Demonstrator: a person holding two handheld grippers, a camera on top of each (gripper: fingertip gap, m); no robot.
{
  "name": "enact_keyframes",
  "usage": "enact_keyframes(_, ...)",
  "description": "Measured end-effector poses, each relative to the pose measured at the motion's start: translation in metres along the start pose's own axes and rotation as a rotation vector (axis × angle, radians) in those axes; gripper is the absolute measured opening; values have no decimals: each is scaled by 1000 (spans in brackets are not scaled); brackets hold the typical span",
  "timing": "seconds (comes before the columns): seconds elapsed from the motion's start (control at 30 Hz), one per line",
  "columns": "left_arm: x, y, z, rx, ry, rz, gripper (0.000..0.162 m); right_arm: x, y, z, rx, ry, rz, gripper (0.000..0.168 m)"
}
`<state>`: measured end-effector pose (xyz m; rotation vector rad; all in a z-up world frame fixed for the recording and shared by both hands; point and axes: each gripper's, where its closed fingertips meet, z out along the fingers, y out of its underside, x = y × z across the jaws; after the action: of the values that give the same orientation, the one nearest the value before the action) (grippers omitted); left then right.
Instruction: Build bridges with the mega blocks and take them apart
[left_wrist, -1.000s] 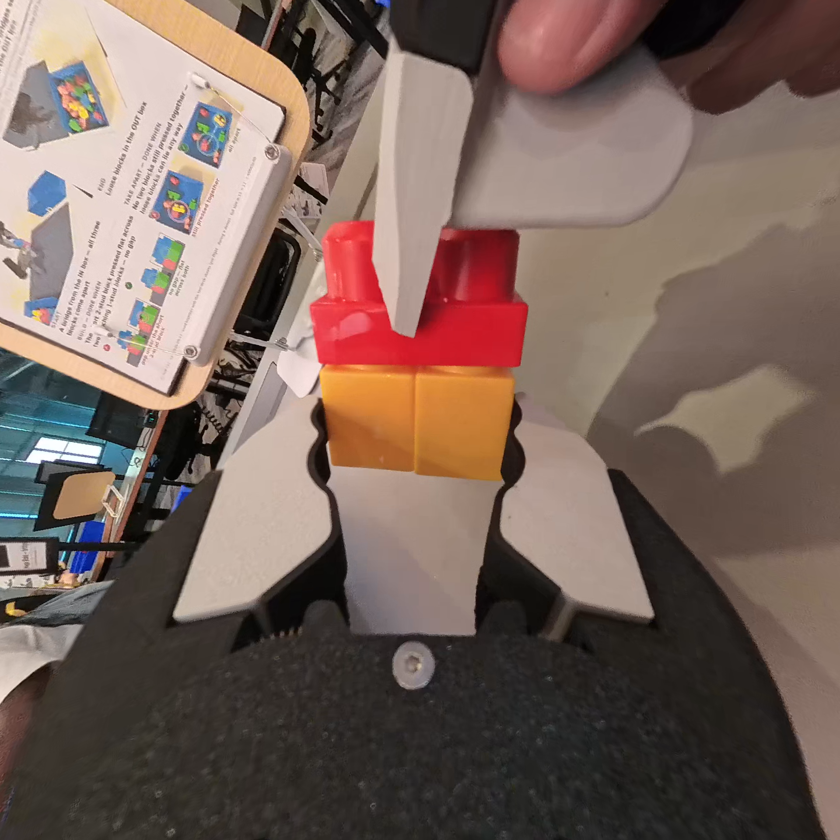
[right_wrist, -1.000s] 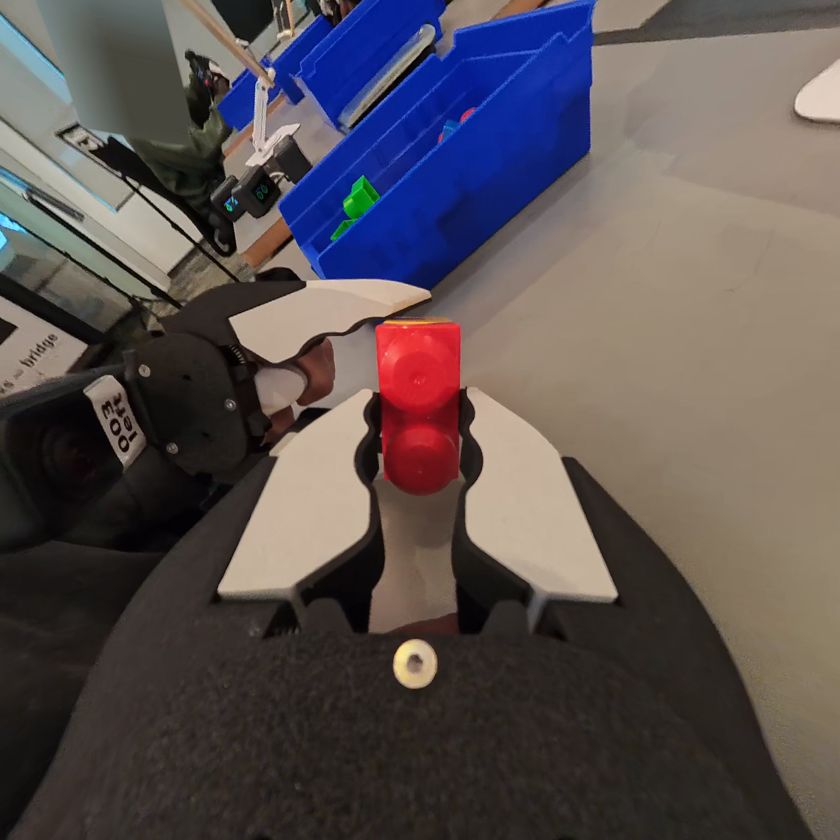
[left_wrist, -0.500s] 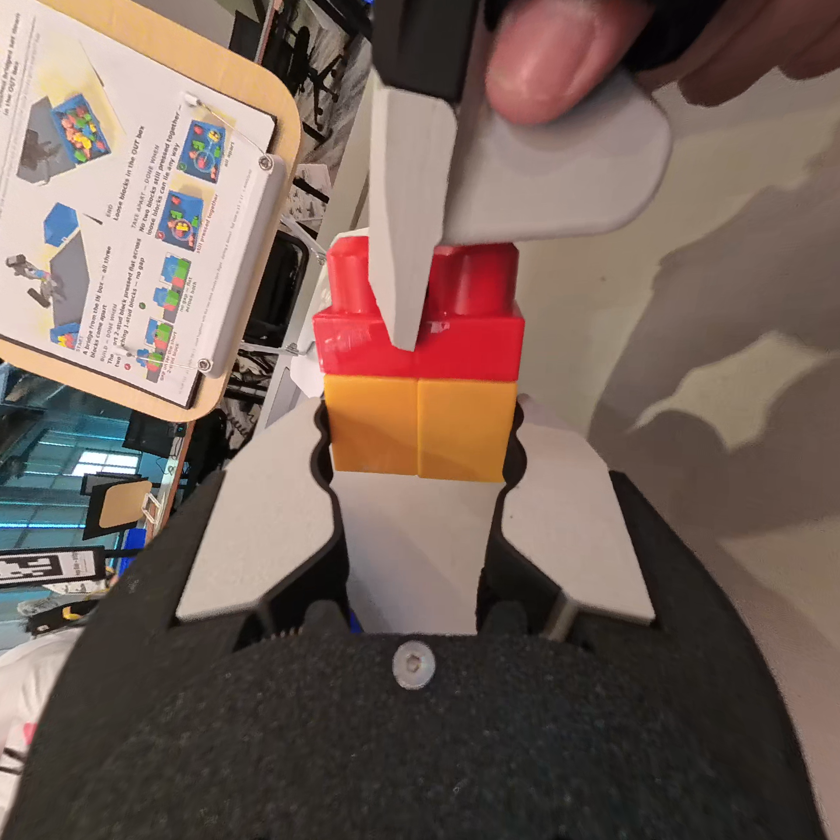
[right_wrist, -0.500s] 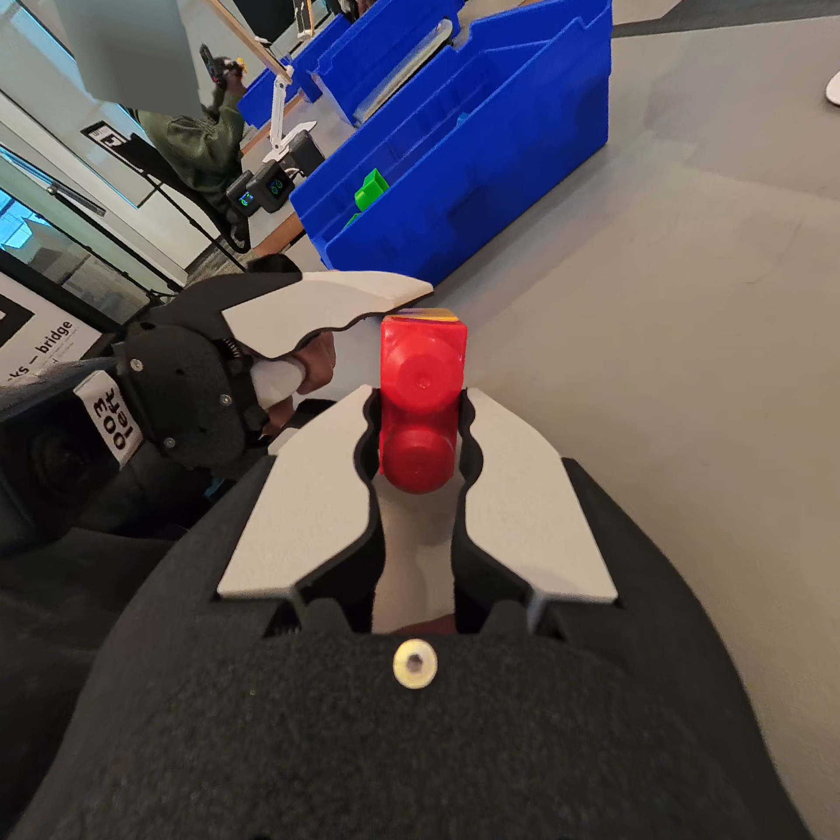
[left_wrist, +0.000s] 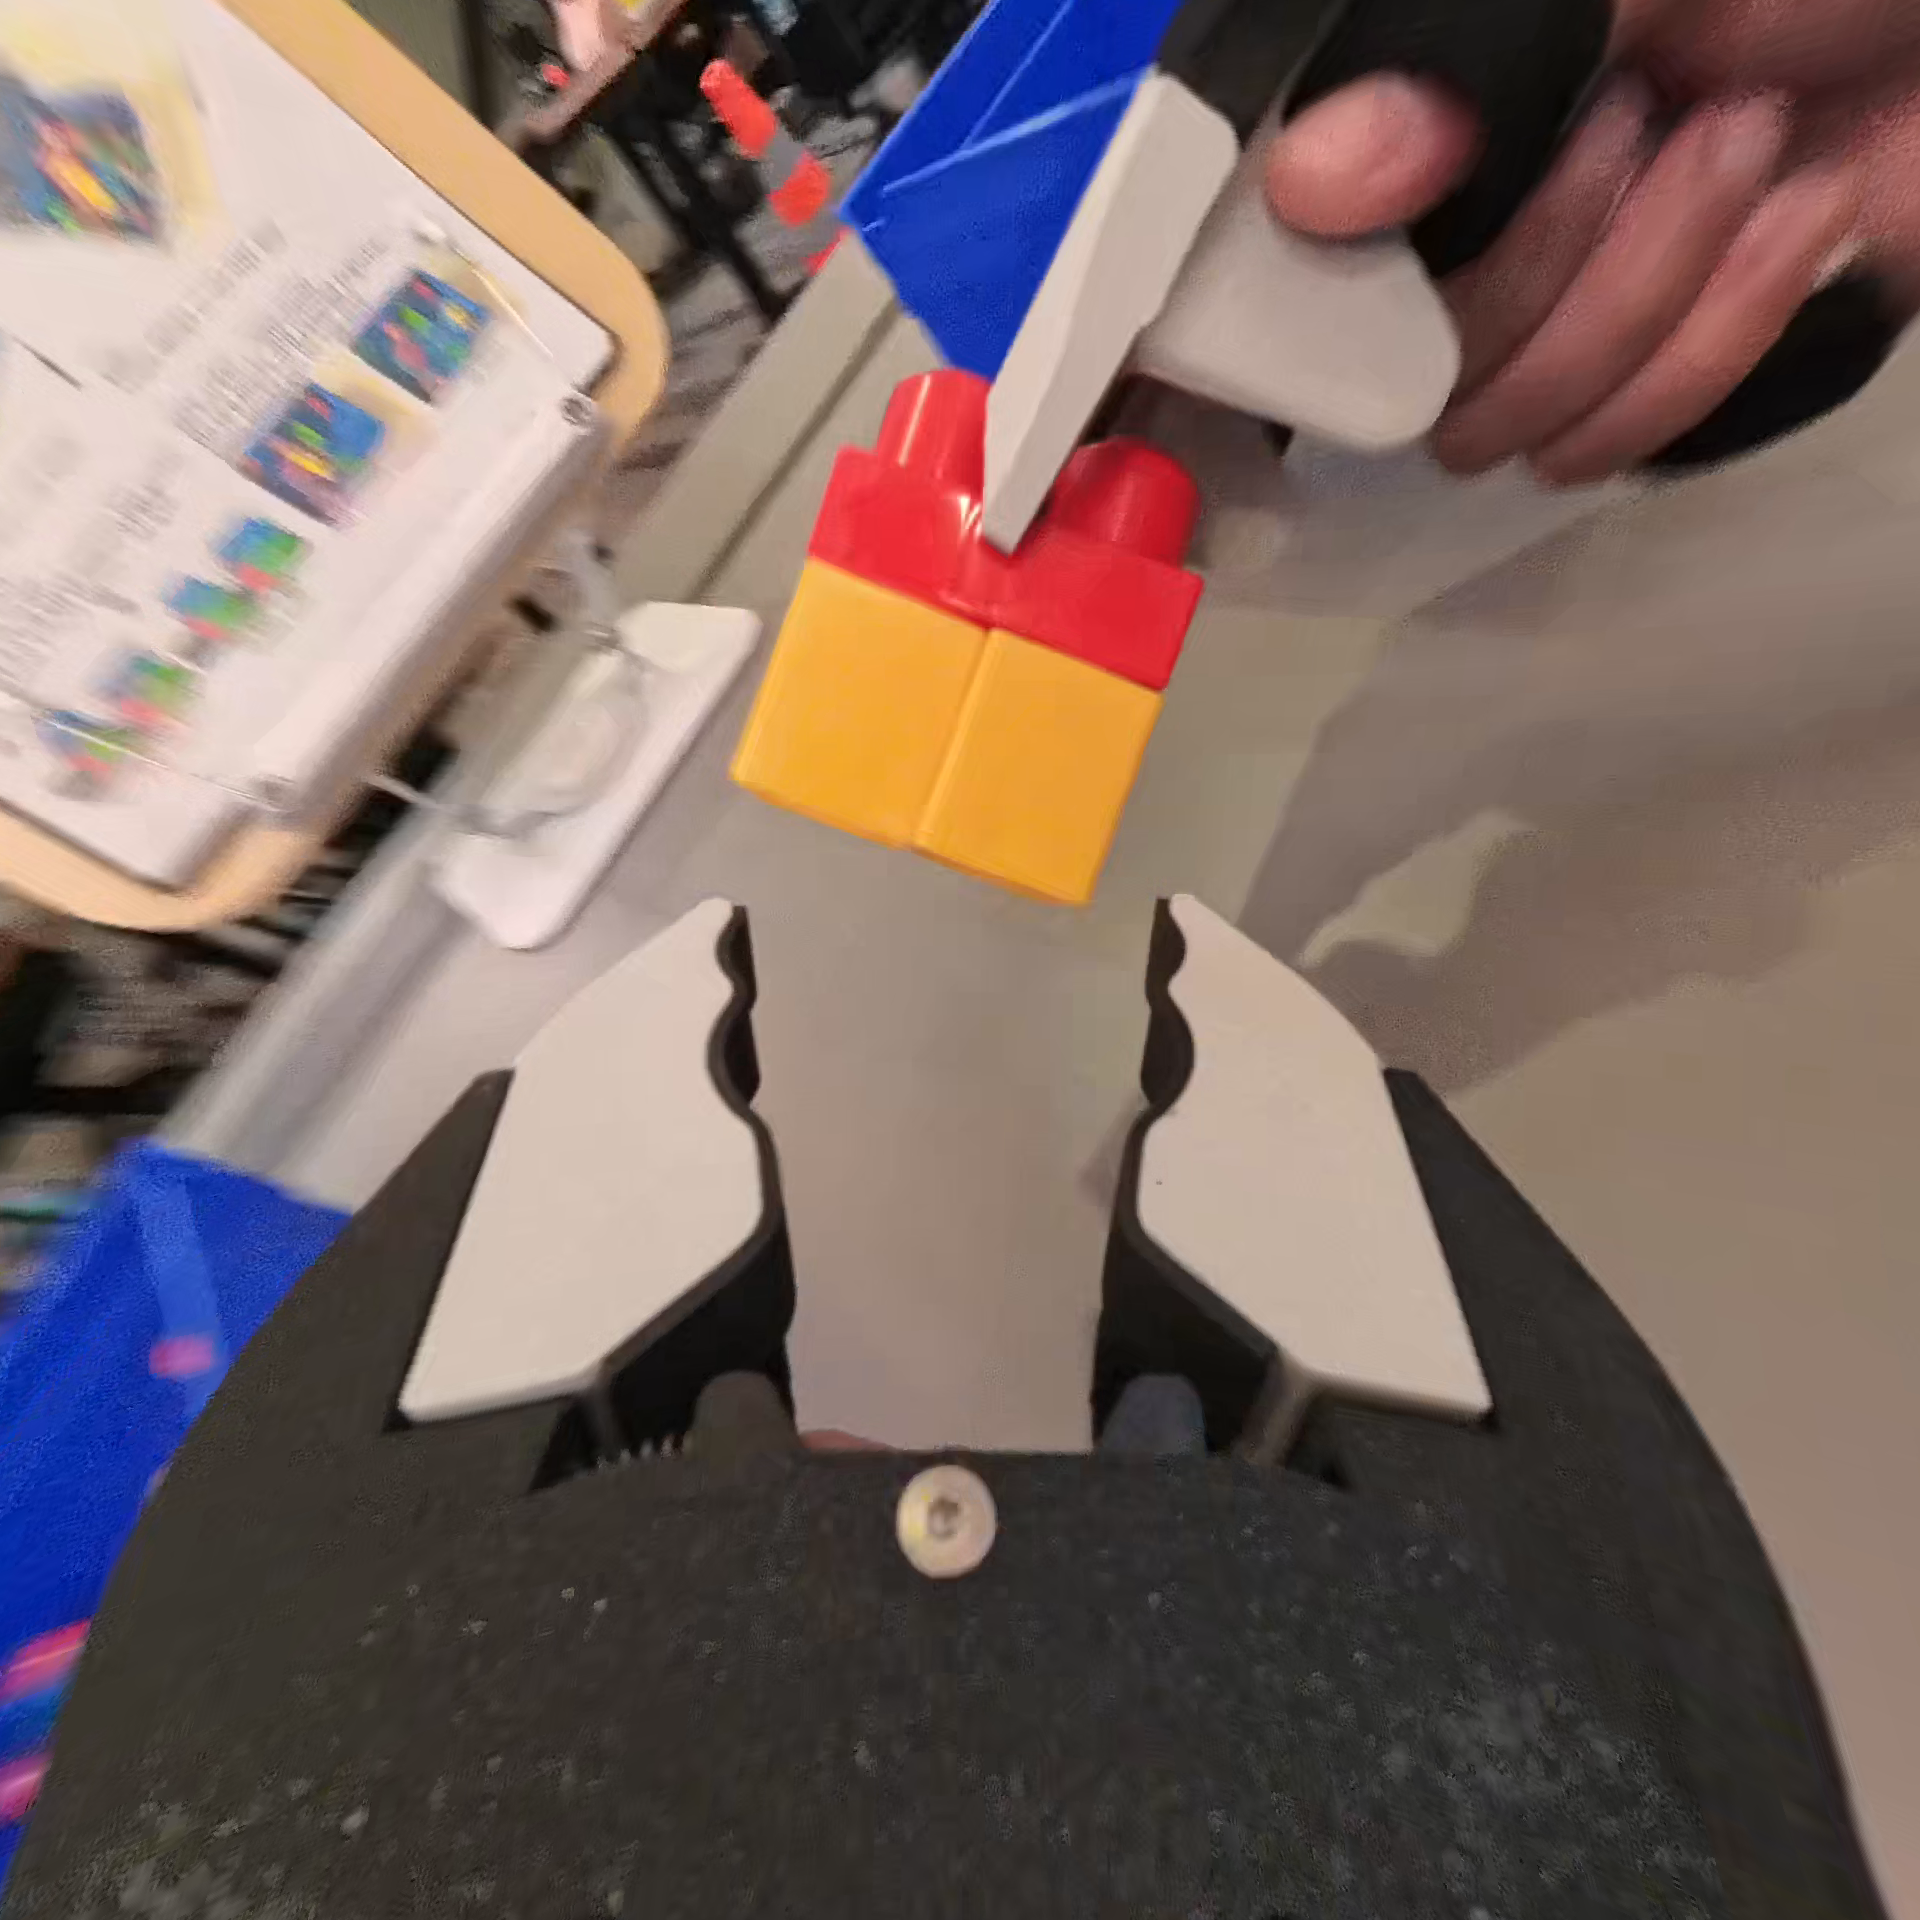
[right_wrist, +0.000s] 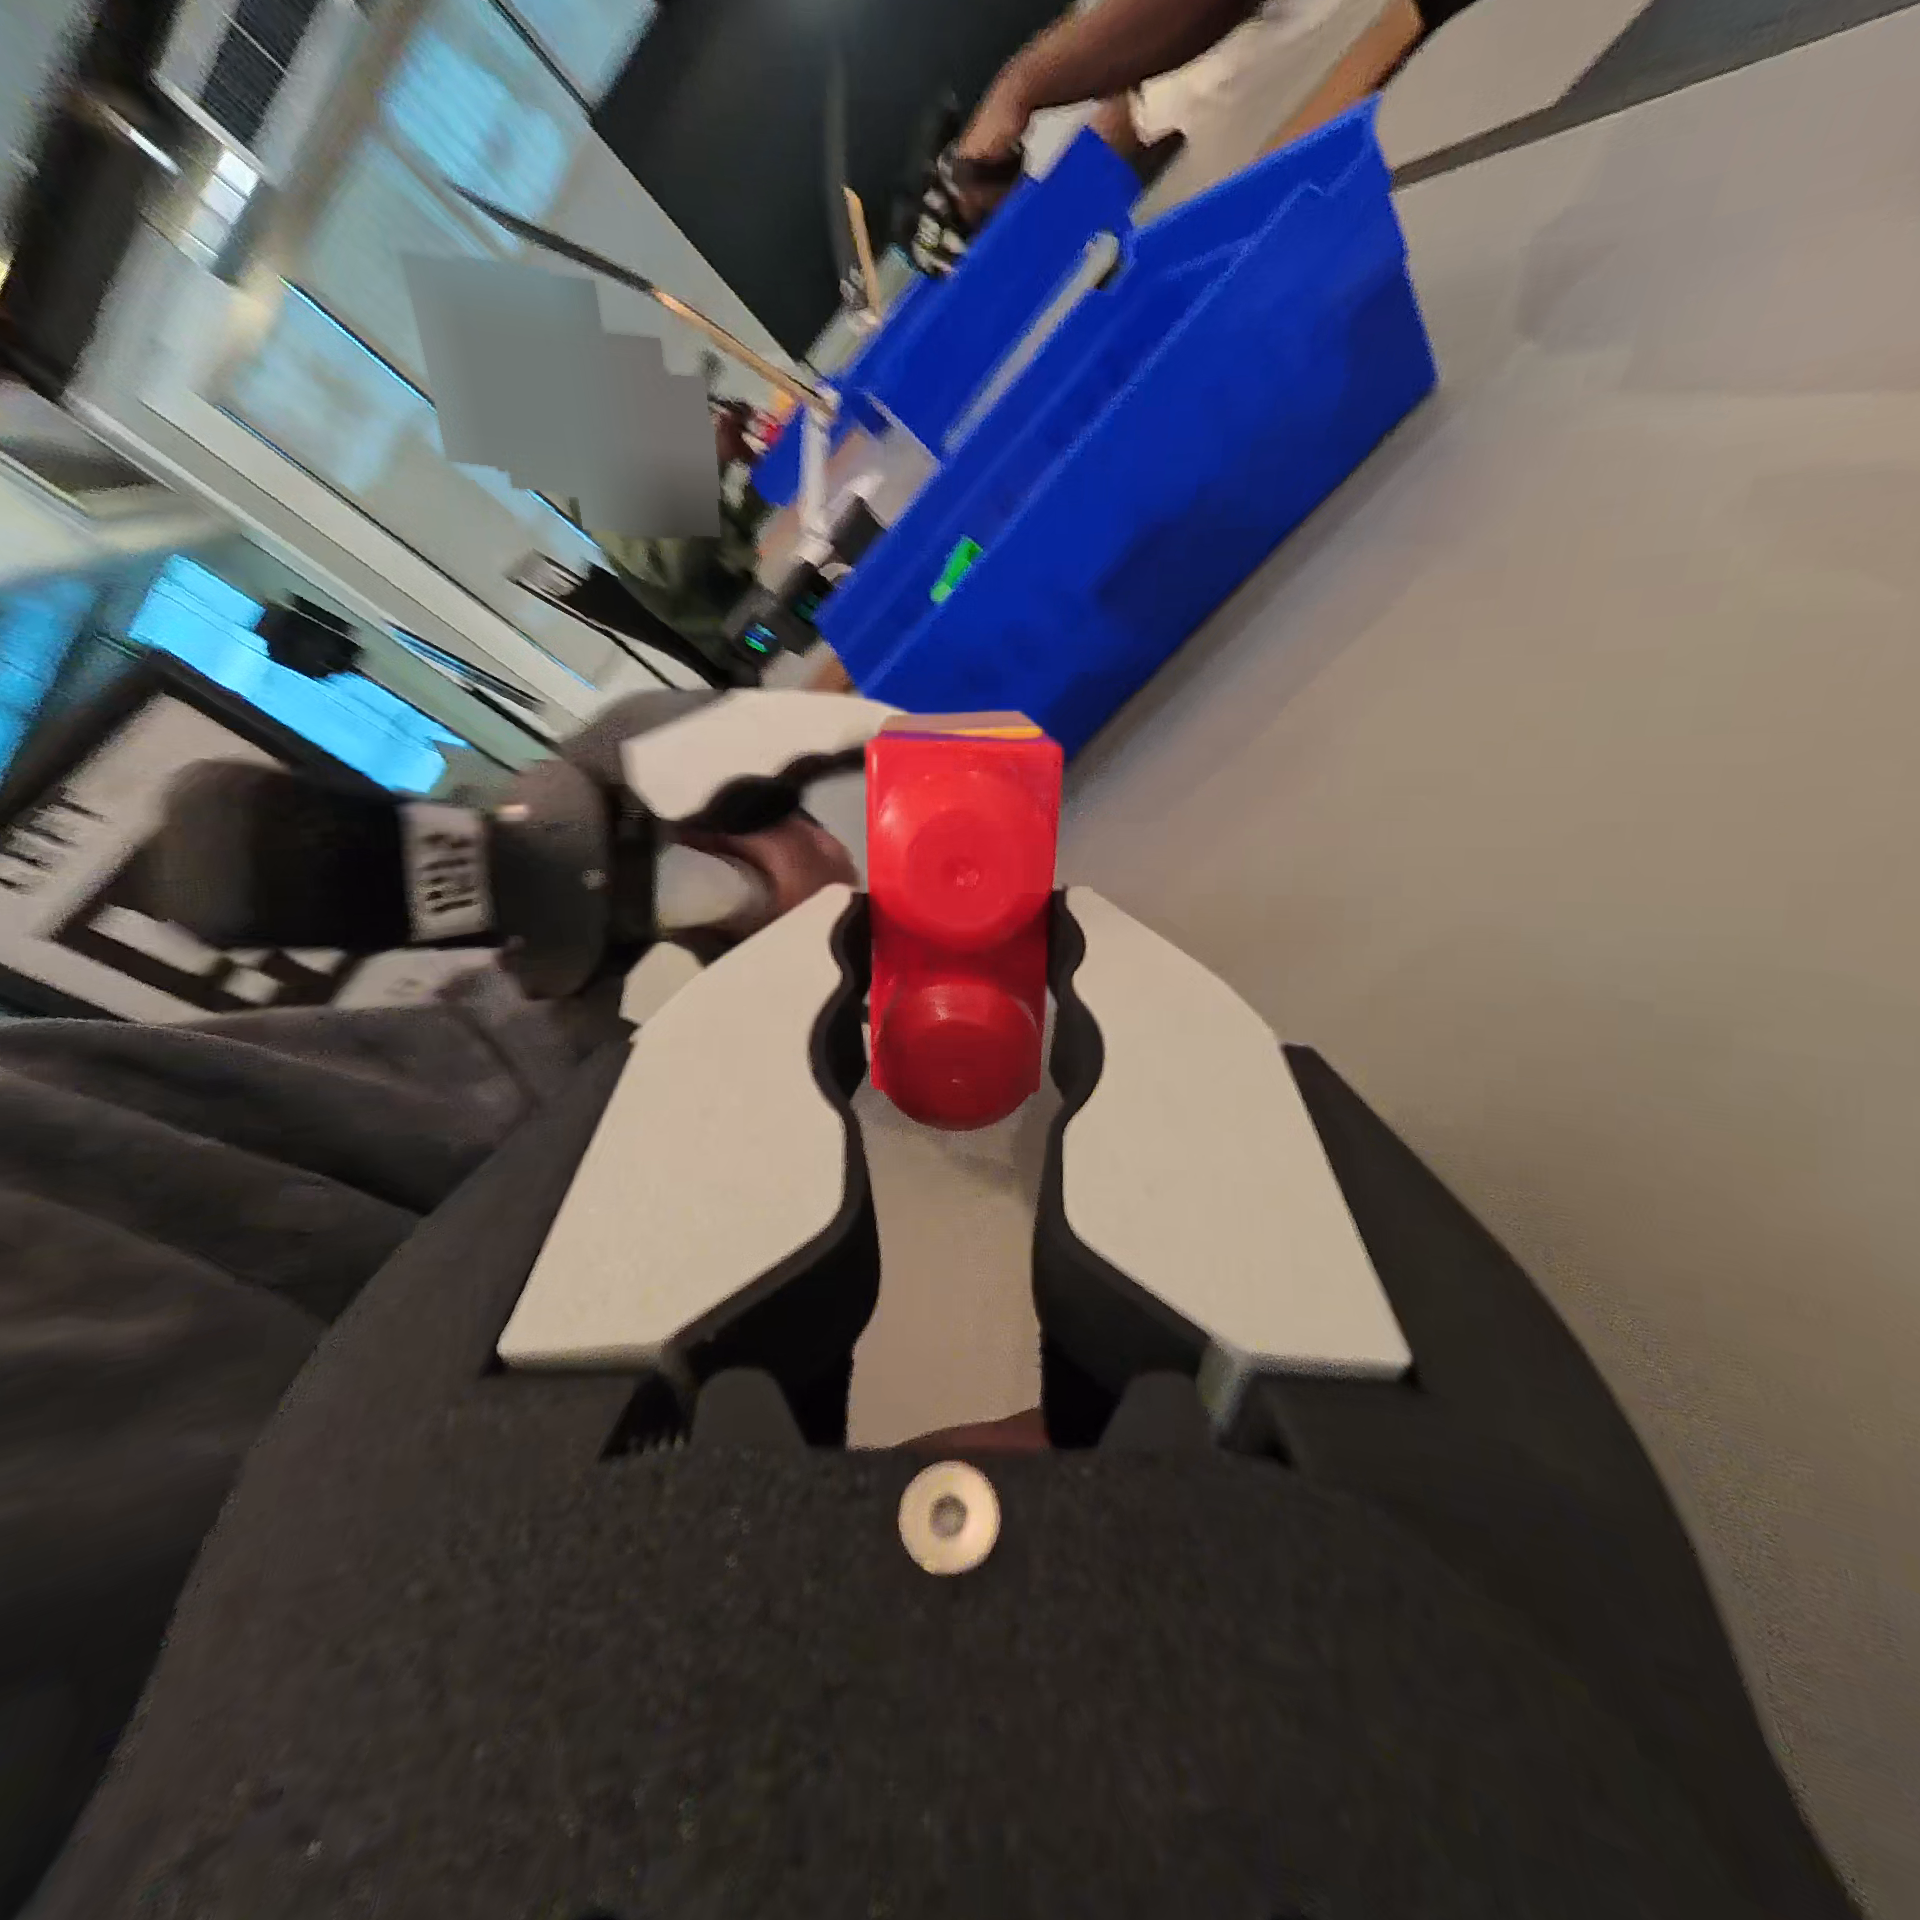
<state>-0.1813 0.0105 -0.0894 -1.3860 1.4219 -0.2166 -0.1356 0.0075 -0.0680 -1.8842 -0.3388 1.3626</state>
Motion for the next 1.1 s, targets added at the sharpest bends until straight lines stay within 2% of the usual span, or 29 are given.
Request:
enact_keyframes(0.03, 5, -1, -1, 26, 78, -114, 71, -5, -2, -1, 22, -46, 32, 33)
enact_keyframes(0.2, 14, -16, -7, 164, 440, -596, 72, -15, 3, 4, 37, -96, 43, 32)
enact_keyframes(0.3, 15, -24, -15, 229, 606, -755, 70, -24, 3, 5, 39, -120, 7, 33)
enact_keyframes(0.37, 18, -26, -17, 249, 689, -813, 62, -26, 1, 5, 42, -116, -7, 32)
enact_keyframes(0.43, 19, -25, -17, 264, 723, -839, 46, -28, 1, 4, 47, -117, -18, 32)
enact_keyframes(0.53, 15, -28, -19, 308, 778, -919, 38, -30, 0, 3, 57, -129, -20, 32)
enact_keyframes(0.83, 17, -25, -10, 326, 863, -1109, 35, -28, -6, 9, 128, -51, -87, 33)
enact_keyframes(1.03, 4, -31, -16, 368, 850, -1080, 34, -30, -6, 5, 93, -105, -14, 33)
enact_keyframes(1.1, 0, -35, -19, 384, 847, -1077, 34, -29, -1, 5, 60, -104, -31, 39)
